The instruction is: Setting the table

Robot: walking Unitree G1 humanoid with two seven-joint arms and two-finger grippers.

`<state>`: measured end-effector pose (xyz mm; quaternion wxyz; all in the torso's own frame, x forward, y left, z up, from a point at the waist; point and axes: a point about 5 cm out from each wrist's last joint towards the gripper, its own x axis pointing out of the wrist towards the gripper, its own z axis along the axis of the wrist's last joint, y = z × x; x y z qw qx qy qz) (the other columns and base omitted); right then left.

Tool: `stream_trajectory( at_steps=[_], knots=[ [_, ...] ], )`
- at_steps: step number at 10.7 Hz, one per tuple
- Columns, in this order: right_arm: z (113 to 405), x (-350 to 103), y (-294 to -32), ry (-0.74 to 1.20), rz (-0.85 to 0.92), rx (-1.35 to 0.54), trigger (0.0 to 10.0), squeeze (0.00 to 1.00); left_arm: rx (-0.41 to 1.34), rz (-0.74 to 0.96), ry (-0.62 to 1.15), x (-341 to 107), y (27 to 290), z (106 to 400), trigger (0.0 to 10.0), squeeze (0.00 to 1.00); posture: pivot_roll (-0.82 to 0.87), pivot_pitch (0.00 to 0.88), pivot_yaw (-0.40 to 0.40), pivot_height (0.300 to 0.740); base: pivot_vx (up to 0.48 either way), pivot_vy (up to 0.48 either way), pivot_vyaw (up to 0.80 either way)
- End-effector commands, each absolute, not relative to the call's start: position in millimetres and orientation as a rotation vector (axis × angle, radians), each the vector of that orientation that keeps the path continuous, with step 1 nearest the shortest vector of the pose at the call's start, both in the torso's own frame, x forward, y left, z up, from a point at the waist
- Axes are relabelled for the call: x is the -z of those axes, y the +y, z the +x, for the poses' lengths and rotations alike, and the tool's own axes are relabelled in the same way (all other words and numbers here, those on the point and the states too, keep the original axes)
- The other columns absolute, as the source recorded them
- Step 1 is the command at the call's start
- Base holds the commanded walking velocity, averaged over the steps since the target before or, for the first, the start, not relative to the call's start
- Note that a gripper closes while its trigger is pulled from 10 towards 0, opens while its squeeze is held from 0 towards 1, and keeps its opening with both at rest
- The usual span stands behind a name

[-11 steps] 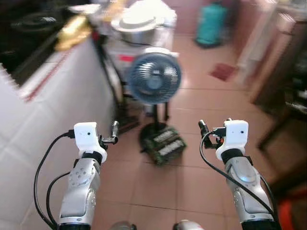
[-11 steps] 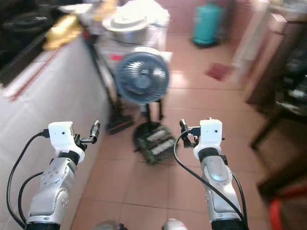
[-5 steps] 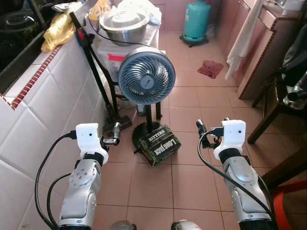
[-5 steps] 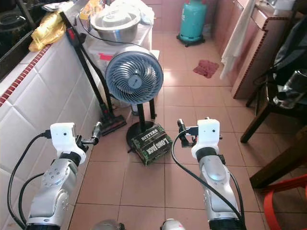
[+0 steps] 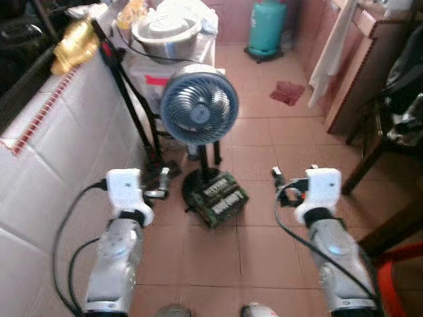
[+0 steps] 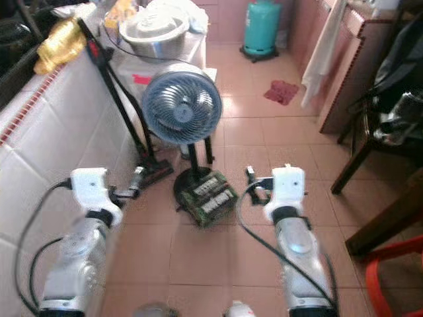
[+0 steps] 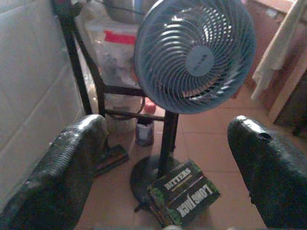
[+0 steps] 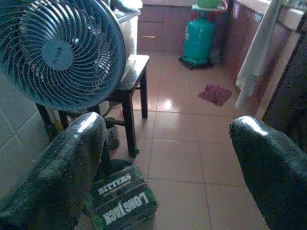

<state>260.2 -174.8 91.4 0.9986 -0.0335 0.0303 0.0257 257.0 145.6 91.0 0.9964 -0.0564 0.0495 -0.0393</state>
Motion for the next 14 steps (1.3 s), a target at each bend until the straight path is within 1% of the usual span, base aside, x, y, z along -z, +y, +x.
stream_trajectory(
  at_steps=[1,2,4,5,6,7,8,11,14],
  knots=[
    [260,-95,-170,0.046,-0.056,-0.06,10.0,0.0,0.06,-0.093,0.094,-93,153,256,10.0,0.0,-0.01,0.046,0.085,0.74,0.0,0.349,-0.76],
    [260,-96,-169,0.04,-0.053,-0.069,10.0,0.0,0.06,-0.095,0.1,-93,153,255,10.0,0.0,-0.02,0.05,0.085,0.74,0.0,0.326,-0.79],
    [260,-97,-170,0.041,-0.054,-0.063,10.0,0.0,0.067,-0.089,0.084,-95,152,255,10.0,0.0,-0.02,0.051,0.083,0.74,0.0,0.0,-0.78],
    [262,-97,-171,0.037,-0.058,-0.057,10.0,0.0,0.106,-0.084,0.029,-102,149,256,10.0,0.0,-0.01,0.049,0.081,0.74,0.0,0.0,-0.78],
    [262,-98,-170,0.036,-0.059,-0.057,10.0,0.0,0.109,-0.075,-0.006,-106,151,256,10.0,0.0,-0.01,0.048,0.081,0.74,0.0,0.0,-0.78],
    [263,-98,-170,0.034,-0.061,-0.058,10.0,0.0,0.107,-0.057,0.001,-106,151,256,10.0,0.0,-0.01,0.047,0.081,0.74,0.0,0.0,-0.78],
    [264,-99,-171,0.033,-0.063,-0.055,10.0,0.0,0.152,-0.075,0.039,-102,149,253,10.0,0.0,-0.02,0.046,0.081,0.74,0.0,0.0,-0.78],
    [262,-96,-175,0.05,-0.036,-0.024,10.0,0.0,0.211,-0.108,0.039,-100,138,247,10.0,0.0,-0.03,0.039,0.077,0.74,0.0,0.0,-0.78],
    [261,-101,-180,0.031,-0.029,-0.009,10.0,0.0,0.21,-0.128,0.039,-101,138,246,10.0,0.0,-0.03,0.038,0.073,0.74,0.0,-0.292,-0.77]
  ],
)
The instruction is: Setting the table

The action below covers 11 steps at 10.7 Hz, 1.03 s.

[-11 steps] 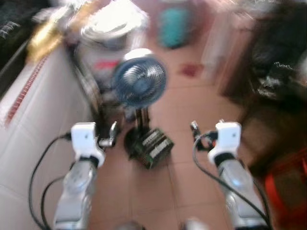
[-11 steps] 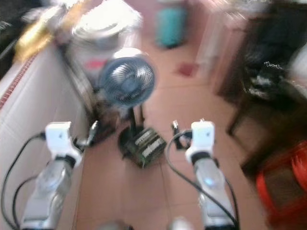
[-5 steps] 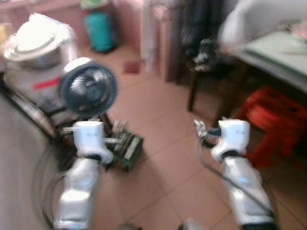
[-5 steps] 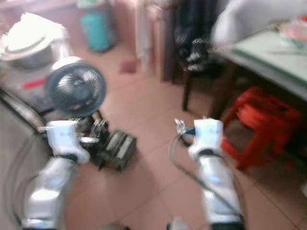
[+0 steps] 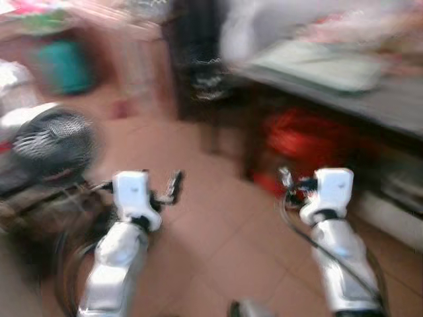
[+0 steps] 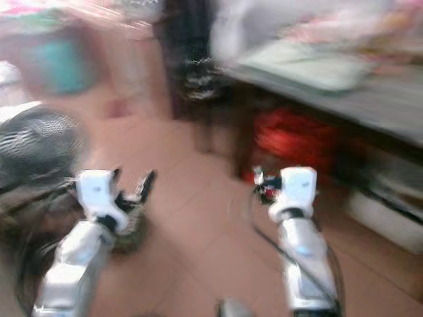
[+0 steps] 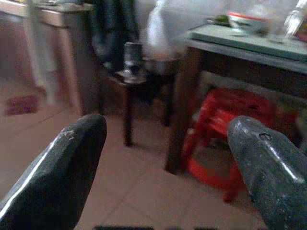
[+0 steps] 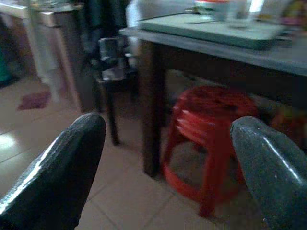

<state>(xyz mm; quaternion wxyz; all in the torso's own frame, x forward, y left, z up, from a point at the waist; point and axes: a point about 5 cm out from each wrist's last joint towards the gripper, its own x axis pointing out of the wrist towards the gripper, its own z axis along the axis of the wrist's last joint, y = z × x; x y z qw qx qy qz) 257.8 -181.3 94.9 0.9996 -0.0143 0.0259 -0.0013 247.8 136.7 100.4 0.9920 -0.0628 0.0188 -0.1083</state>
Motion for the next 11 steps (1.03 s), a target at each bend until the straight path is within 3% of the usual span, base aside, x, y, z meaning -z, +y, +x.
stream_trajectory(
  at_steps=[1,5,9,11],
  knots=[
    [260,-101,-180,0.032,-0.035,-0.01,10.0,0.0,0.212,-0.129,0.043,-100,138,246,10.0,0.0,-0.03,0.036,0.074,0.74,0.0,-0.304,-0.78],
    [252,-98,-186,0.06,-0.032,0.021,10.0,0.0,0.235,-0.159,0.092,-90,134,241,10.0,0.0,-0.04,0.025,0.062,0.74,0.0,-0.319,-0.75],
    [258,-108,-171,0.004,-0.051,-0.026,10.0,0.0,0.238,-0.185,0.056,-96,124,246,10.0,0.0,-0.04,0.026,0.068,0.74,0.0,-0.312,0.0],
    [260,-109,-176,-0.004,-0.06,-0.006,10.0,0.0,0.231,-0.18,0.046,-98,127,251,10.0,0.0,-0.05,0.027,0.083,0.74,0.0,-0.311,0.0]
  ],
)
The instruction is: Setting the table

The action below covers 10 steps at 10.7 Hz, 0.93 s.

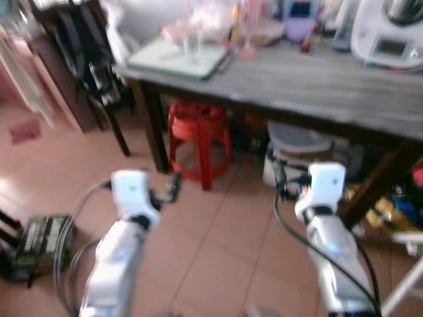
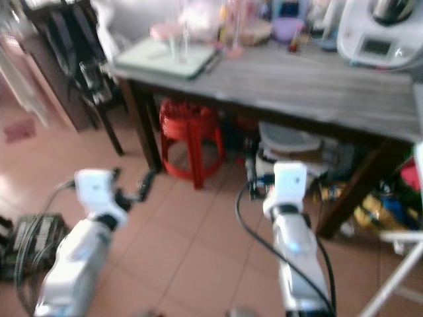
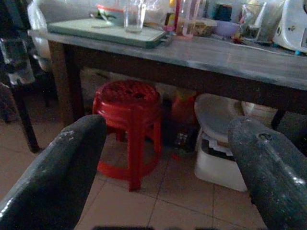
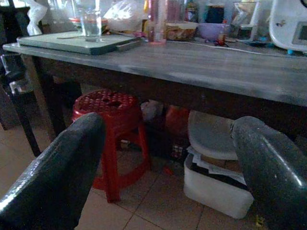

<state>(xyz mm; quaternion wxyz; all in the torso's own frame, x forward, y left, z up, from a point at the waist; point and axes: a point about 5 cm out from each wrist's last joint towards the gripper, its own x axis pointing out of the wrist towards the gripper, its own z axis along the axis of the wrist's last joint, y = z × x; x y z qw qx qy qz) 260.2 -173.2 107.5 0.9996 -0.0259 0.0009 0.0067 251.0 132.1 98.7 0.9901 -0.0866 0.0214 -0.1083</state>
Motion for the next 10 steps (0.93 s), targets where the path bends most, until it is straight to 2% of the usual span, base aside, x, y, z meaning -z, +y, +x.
stream_trajectory(
  at_steps=[1,6,9,10],
  knots=[
    [259,-108,-176,-0.002,-0.062,0.0,10.0,0.0,0.241,-0.172,0.046,-99,126,252,10.0,0.0,-0.05,0.028,0.086,0.74,0.0,-0.315,0.0],
    [260,-112,-177,-0.016,-0.072,0.007,10.0,0.0,0.244,-0.157,0.029,-103,127,255,10.0,0.0,-0.05,0.04,0.091,0.74,0.0,-0.302,-0.76],
    [270,-123,-172,-0.066,-0.098,-0.024,10.0,0.0,0.242,-0.157,0.009,-110,129,258,10.0,0.0,-0.04,0.046,0.094,0.74,0.0,-0.173,-0.8],
    [270,-123,-172,-0.072,-0.098,-0.023,10.0,0.0,0.237,-0.152,0.005,-111,128,258,10.0,0.0,-0.04,0.049,0.095,0.74,0.0,-0.266,0.0]
  ],
)
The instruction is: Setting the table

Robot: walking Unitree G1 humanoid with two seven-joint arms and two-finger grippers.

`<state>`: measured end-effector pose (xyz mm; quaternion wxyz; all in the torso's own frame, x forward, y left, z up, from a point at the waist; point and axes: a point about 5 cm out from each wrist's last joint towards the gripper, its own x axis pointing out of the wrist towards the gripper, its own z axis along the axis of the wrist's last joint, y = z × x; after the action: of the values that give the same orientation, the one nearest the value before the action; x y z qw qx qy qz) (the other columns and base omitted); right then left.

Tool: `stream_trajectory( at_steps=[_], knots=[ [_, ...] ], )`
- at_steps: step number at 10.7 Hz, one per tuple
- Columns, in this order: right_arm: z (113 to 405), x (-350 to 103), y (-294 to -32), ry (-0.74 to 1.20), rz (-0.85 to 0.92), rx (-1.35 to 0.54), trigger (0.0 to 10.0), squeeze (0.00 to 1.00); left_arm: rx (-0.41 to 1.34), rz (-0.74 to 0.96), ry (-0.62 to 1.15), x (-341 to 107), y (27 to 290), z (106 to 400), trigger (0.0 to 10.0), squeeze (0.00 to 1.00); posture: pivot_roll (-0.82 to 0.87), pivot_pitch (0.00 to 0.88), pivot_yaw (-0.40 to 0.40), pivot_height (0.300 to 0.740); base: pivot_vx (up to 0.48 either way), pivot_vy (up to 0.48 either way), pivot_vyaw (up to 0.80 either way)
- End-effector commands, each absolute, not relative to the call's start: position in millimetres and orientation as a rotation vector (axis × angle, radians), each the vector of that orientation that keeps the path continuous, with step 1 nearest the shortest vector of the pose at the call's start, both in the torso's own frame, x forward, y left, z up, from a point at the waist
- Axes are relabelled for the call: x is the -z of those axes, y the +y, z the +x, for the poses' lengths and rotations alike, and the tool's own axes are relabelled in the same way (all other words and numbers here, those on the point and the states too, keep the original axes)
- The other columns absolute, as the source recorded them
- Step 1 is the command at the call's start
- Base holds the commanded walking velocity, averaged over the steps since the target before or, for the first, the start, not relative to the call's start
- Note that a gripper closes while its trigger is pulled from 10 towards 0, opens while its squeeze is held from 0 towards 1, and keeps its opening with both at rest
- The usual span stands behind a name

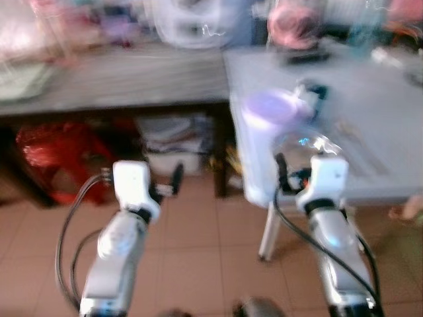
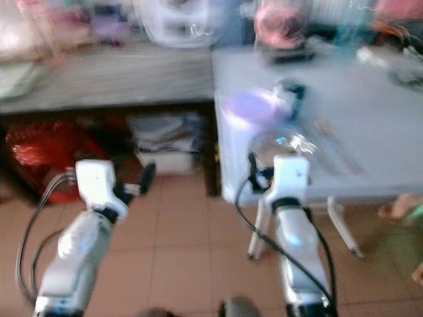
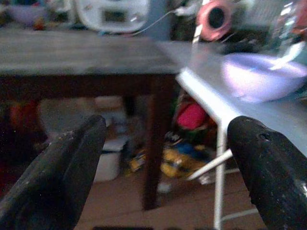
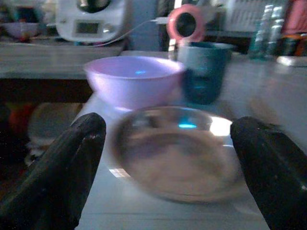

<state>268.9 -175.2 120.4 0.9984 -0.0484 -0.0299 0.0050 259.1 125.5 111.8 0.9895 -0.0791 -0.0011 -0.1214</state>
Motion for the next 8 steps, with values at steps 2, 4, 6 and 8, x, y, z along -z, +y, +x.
stream_trajectory(
  at_steps=[2,4,6,8],
  knots=[
    [271,-124,-170,-0.081,-0.111,-0.032,10.0,0.0,0.203,-0.146,-0.001,-112,129,259,10.0,0.0,-0.03,0.053,0.09,0.74,0.0,0.0,0.0],
    [273,-121,-165,-0.063,-0.115,-0.082,10.0,0.0,0.156,-0.103,-0.015,-113,133,257,10.0,0.0,0.01,0.055,0.03,0.74,0.0,0.0,0.0],
    [277,-121,-159,-0.05,-0.128,-0.149,10.0,0.0,0.089,-0.072,-0.023,-111,138,252,10.0,0.0,0.03,0.058,-0.018,0.74,0.0,0.0,0.0],
    [281,-120,-157,-0.046,-0.123,-0.155,10.0,0.0,0.092,-0.103,-0.021,-110,140,248,10.0,0.0,0.05,0.053,-0.011,0.74,0.0,0.0,0.0]
  ],
)
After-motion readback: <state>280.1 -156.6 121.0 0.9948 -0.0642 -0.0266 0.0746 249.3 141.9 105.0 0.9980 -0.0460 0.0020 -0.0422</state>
